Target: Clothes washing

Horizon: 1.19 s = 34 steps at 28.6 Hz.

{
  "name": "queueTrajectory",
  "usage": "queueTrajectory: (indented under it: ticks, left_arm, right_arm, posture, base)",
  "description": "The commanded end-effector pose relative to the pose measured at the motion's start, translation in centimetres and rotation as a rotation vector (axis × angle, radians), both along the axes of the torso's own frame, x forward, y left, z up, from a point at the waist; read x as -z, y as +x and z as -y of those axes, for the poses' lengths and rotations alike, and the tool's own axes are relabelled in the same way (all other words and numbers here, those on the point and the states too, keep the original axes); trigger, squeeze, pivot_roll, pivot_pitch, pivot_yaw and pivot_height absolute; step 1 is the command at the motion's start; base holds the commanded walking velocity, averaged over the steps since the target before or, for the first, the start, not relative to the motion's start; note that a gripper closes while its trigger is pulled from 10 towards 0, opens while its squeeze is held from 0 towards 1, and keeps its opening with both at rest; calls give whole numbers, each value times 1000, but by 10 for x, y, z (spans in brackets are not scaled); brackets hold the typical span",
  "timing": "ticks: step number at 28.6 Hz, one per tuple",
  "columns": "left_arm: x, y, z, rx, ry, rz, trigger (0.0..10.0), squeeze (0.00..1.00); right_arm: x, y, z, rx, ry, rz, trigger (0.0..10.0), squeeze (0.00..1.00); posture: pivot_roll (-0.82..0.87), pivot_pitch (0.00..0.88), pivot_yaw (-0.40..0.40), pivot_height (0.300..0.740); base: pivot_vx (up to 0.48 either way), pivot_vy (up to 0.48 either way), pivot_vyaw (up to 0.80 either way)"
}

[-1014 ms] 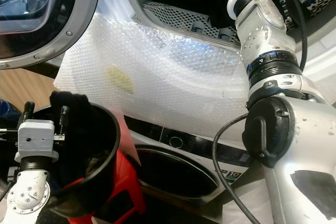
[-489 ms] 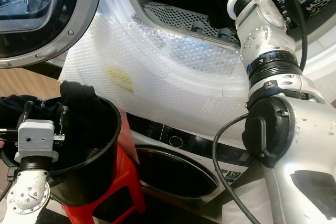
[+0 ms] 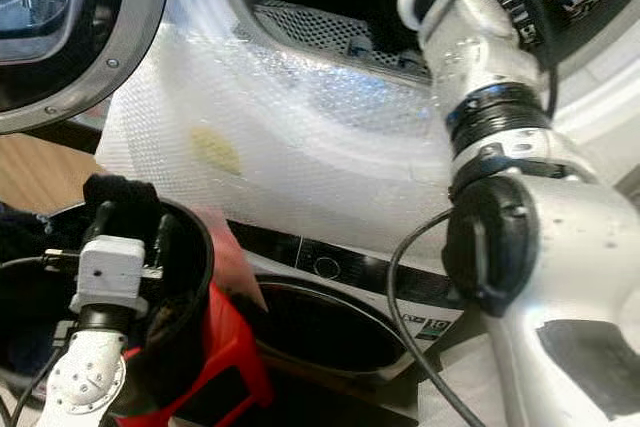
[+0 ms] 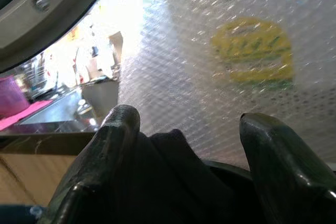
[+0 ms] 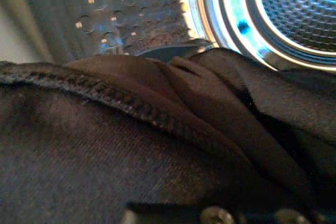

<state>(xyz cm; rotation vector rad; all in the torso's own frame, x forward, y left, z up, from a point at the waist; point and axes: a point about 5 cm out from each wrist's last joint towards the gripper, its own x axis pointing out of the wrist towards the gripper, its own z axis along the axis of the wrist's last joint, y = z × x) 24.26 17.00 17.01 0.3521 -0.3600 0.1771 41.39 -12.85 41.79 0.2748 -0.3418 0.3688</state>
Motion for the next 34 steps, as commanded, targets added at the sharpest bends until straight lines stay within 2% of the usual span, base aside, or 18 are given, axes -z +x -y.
queueTrajectory:
  ticks: [1,4,6,9,11,12,13,15,17,19,20,21,22,24,26,30,32,34]
  left_arm:
    - [2,-1,0,0,22,-18,10000,0]
    - [2,-2,0,-2,21,-18,10000,0]
    - [2,-2,1,-4,19,-15,10000,0]
    - [2,-2,1,-5,16,-15,10000,0]
    - [2,-3,2,-6,13,-12,10000,0]
    - [2,-3,3,-2,11,-13,10000,0]
    - [2,-2,3,0,10,-14,10000,0]
    - [2,-2,5,13,7,-16,10000,0]
    - [2,-3,6,17,7,-18,10000,0]
    - [2,-3,6,18,7,-18,10000,0]
    - [2,-3,5,17,7,-17,10000,0]
    - [2,-3,6,16,6,-17,10000,0]
    - [2,-4,6,16,5,-16,10000,0]
    - [2,-4,7,15,4,-16,10000,0]
    - [2,-4,8,16,2,-17,10000,0]
    - [2,-3,12,35,-5,-19,10000,0]
    - [2,-3,13,40,-7,-19,10000,0]
    - [2,-3,13,43,-8,-19,10000,0]
  right_arm:
    - [-13,-2,24,175,67,16,10000,0]
    - [-11,-3,51,379,144,-13,10000,0]
    - [-9,-7,80,539,242,-31,10000,0]
    - [-7,-9,91,600,299,-33,10000,0]
    - [-6,-7,84,553,272,-29,10000,0]
    - [-5,-2,58,358,224,-27,10000,0]
    - [-5,-1,47,270,211,-26,10000,0]
    - [-9,-5,-2,-109,31,62,10000,0]
    - [-12,-8,-10,-187,8,100,10000,0]
    - [-17,-7,2,-30,29,109,10000,0]
    - [-16,-4,23,149,116,58,10000,0]
    - [-3,-5,78,512,356,-78,10000,0]
    - [3,-7,93,601,426,-122,10000,0]
    - [3,-10,105,630,459,-99,10000,0]
    - [-3,-8,95,526,412,-56,10000,0]
    - [-7,-1,41,247,213,-18,10000,0]
    - [-5,0,33,205,198,-18,10000,0]
    - [0,1,16,75,150,-32,10000,0]
  posture:
    - [43,169,-106,740]
    - [45,168,-108,740]
    - [47,168,-112,740]
    - [47,169,-112,740]
    - [46,168,-112,740]
    - [45,172,-109,740]
    - [45,172,-109,740]
    - [48,172,-106,740]
    - [48,172,-106,740]
    - [52,173,-105,740]
    - [46,173,-104,740]
    - [52,169,-111,740]
    - [53,168,-112,740]
    - [53,168,-112,740]
    - [52,171,-108,740]
    - [43,172,-106,740]
    - [43,172,-106,740]
    - [52,173,-106,740]
  base:
    - [0,0,0]
    - [0,0,0]
    - [0,0,0]
    - [0,0,0]
    - [0,0,0]
    - [0,0,0]
    - [0,0,0]
    - [0,0,0]
    - [0,0,0]
    - [0,0,0]
    - [0,0,0]
    - [0,0,0]
    - [0,0,0]
    - [0,0,0]
    - [0,0,0]
    - [0,0,0]
    - [0,0,0]
    - [0,0,0]
